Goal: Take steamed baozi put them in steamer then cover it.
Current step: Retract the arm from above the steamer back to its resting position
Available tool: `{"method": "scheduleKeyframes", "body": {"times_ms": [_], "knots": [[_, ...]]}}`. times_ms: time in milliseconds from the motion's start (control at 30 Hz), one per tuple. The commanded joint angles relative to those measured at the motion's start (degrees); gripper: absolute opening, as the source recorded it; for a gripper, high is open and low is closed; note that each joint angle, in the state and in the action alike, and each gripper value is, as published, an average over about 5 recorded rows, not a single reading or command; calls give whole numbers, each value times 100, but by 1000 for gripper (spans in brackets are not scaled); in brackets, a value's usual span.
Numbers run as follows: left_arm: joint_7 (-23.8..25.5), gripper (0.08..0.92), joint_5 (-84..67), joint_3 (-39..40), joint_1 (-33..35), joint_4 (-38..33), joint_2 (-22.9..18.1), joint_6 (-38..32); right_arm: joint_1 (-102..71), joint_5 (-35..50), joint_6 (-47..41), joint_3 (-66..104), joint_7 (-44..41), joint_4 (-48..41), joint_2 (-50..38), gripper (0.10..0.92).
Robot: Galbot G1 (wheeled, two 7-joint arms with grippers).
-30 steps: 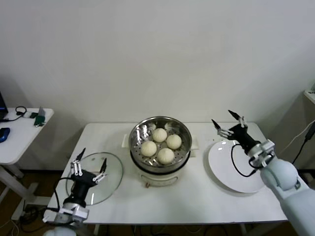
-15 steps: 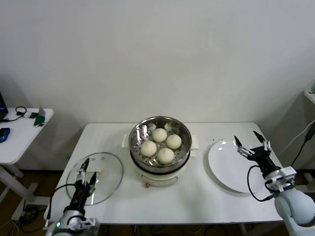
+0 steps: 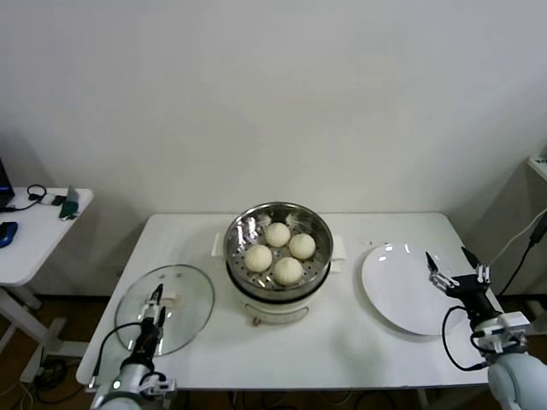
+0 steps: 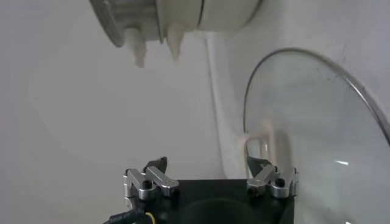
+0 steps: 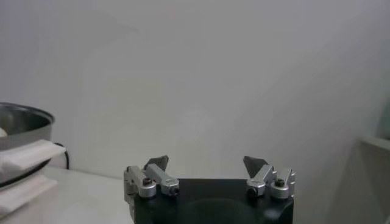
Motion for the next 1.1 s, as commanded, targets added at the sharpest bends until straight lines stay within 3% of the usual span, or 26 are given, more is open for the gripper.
{"method": "scheduleKeyframes", "body": {"times_ms": [33, 833, 933, 1100], "knots": [[-177, 823, 401, -48, -817, 1104, -44, -76, -303, -112, 42, 256, -28, 51, 166, 823], [-294, 822, -92, 39, -1279, 1469, 18, -148, -538, -363, 185, 492, -191, 50, 413, 823], [-278, 790, -116, 50, -1268, 1491, 16, -169, -551, -392, 208, 506, -205, 40, 456, 823], [-270, 654, -116, 47, -1246, 1559, -5, -194, -550, -422, 227, 520, -229, 33, 501, 823]]}}
